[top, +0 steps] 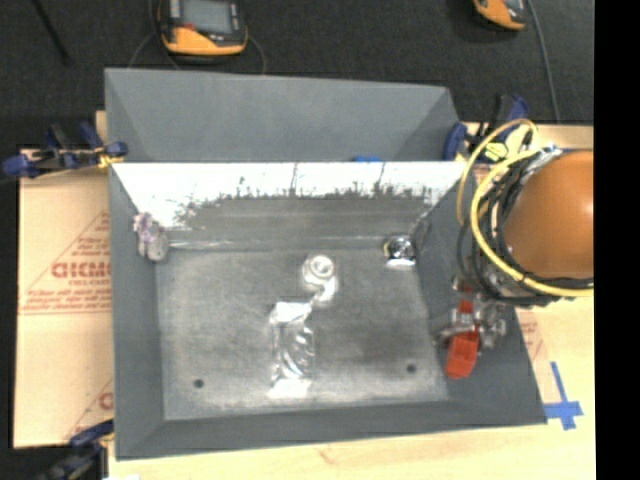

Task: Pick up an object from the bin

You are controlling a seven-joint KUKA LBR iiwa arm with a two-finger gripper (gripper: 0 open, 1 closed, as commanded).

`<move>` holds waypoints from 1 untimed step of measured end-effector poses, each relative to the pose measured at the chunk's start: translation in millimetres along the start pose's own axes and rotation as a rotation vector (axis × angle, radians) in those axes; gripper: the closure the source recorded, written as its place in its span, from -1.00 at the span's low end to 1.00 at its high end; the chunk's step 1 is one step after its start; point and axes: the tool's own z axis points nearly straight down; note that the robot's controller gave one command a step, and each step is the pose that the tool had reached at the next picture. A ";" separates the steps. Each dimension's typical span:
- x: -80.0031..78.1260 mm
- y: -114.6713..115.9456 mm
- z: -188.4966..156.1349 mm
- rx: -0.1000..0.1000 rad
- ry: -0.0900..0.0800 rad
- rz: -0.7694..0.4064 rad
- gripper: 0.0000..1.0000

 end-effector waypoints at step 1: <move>-28.3 -48.3 -77.2 -0.004 -0.001 -0.267 1.00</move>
Offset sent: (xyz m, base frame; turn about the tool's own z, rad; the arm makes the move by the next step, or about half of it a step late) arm 0.0518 0.0127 0.0755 -0.2695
